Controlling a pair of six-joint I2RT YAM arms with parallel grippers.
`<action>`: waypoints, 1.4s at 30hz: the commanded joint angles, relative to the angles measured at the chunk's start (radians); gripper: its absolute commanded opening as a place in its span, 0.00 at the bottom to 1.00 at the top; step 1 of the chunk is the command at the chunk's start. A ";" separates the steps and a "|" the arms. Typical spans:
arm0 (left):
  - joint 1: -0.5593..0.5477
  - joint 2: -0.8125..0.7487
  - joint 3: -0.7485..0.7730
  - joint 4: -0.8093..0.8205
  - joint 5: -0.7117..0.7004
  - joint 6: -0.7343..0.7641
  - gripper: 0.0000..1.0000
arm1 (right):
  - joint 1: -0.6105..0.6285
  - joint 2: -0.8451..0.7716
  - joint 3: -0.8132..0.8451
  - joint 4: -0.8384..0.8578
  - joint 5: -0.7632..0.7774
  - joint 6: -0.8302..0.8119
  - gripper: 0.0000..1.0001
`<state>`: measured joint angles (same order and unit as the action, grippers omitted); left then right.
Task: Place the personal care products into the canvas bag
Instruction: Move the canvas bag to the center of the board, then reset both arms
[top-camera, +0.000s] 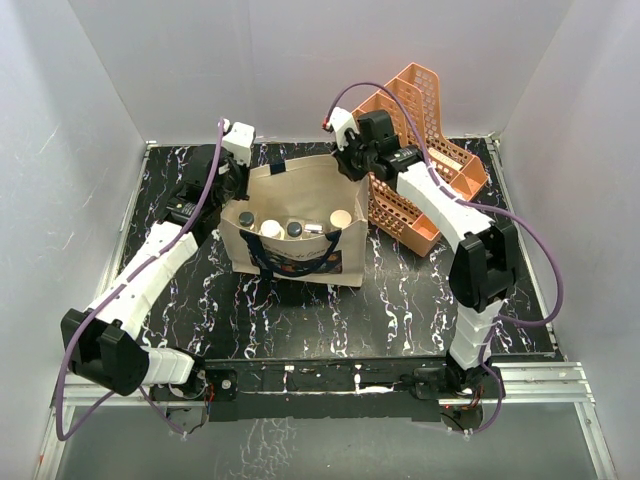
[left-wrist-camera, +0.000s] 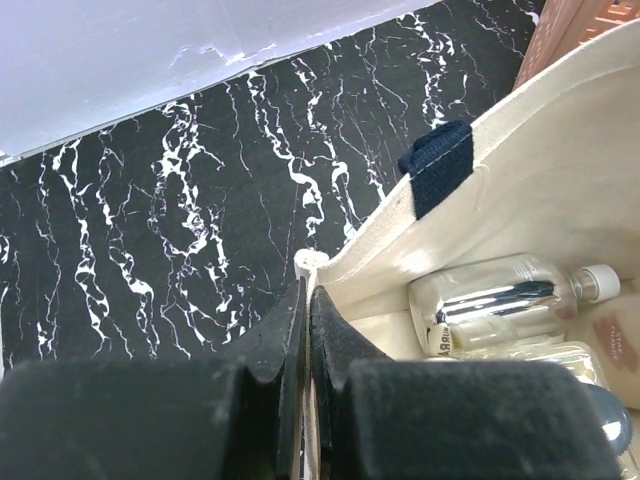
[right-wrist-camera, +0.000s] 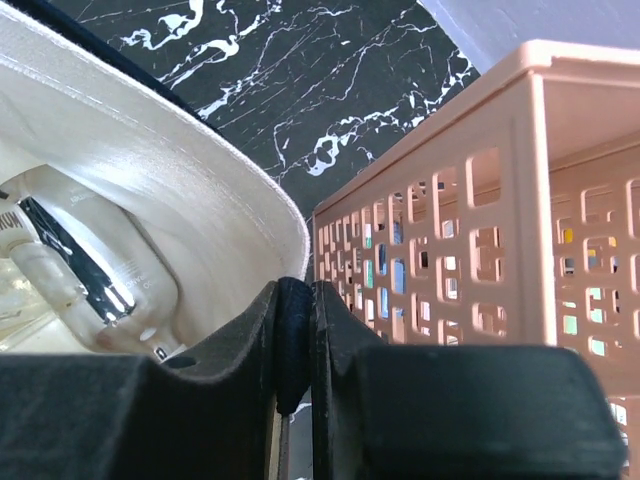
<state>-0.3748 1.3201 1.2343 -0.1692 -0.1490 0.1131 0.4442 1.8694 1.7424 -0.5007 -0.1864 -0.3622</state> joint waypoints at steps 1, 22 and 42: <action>0.012 -0.046 0.057 0.172 0.022 0.015 0.00 | -0.010 0.021 0.108 0.076 0.058 -0.032 0.20; 0.069 -0.118 0.253 -0.042 -0.189 0.034 0.82 | -0.154 -0.360 0.165 -0.242 0.290 0.184 0.99; 0.116 -0.298 0.139 -0.224 -0.232 0.156 0.97 | -0.288 -0.684 -0.239 -0.070 0.300 0.187 0.99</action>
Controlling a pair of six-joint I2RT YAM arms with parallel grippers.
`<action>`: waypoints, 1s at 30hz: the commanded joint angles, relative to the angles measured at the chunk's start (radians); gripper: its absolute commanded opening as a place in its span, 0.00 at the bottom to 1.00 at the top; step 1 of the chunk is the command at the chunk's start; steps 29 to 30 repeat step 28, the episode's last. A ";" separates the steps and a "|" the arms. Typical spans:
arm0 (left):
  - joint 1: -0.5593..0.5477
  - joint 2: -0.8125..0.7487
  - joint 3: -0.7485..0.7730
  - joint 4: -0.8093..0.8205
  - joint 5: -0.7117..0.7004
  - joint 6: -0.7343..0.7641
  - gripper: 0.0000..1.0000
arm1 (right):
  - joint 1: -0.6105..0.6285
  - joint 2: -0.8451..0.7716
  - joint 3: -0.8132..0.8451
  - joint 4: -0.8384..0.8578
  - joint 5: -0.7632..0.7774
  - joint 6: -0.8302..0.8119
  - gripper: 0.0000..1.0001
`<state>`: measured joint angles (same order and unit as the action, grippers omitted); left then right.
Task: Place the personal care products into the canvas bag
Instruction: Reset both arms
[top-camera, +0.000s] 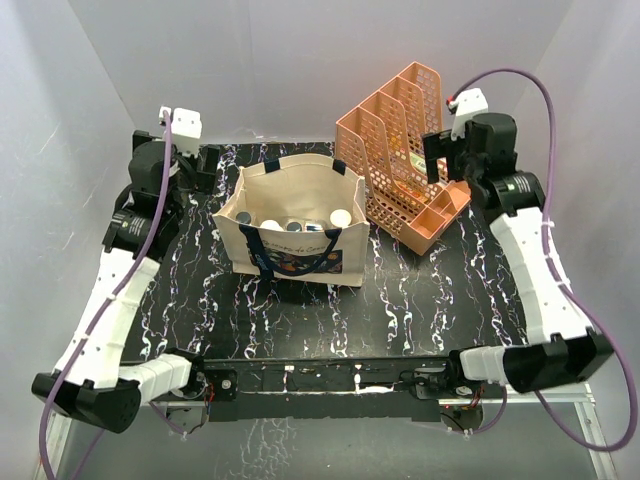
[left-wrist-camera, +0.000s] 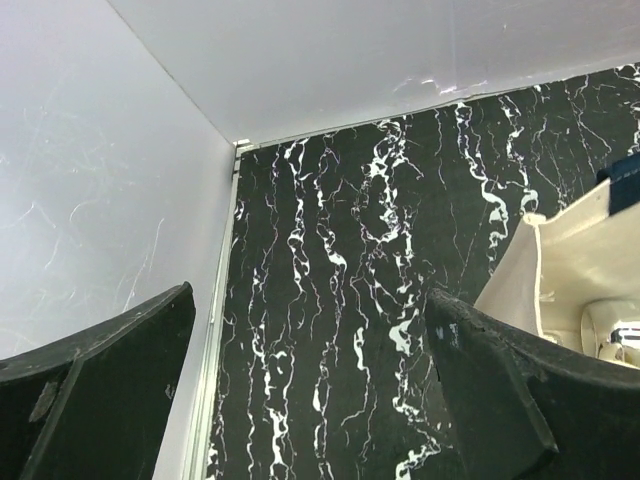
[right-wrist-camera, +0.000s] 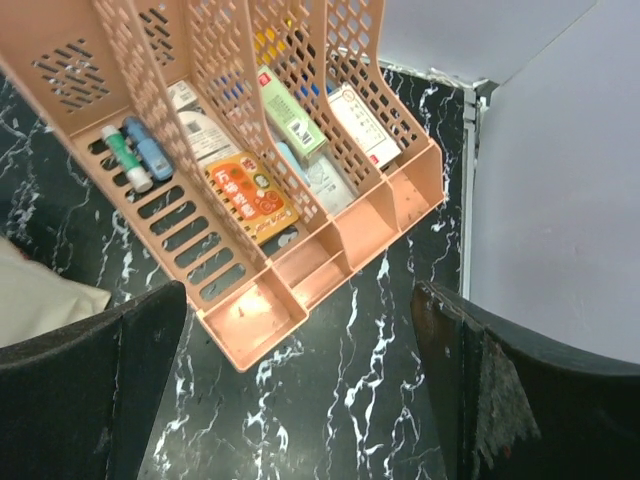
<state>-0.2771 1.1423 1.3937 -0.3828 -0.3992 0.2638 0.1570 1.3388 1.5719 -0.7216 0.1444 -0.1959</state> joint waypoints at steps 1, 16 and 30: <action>0.035 -0.141 -0.029 -0.014 0.046 0.006 0.97 | -0.001 -0.182 -0.098 0.181 -0.039 0.022 0.99; 0.286 -0.233 -0.014 -0.062 0.231 -0.153 0.97 | -0.132 -0.394 -0.181 0.203 -0.088 0.055 0.99; 0.320 -0.227 -0.021 -0.092 0.265 -0.152 0.97 | -0.143 -0.398 -0.179 0.161 -0.081 0.034 0.99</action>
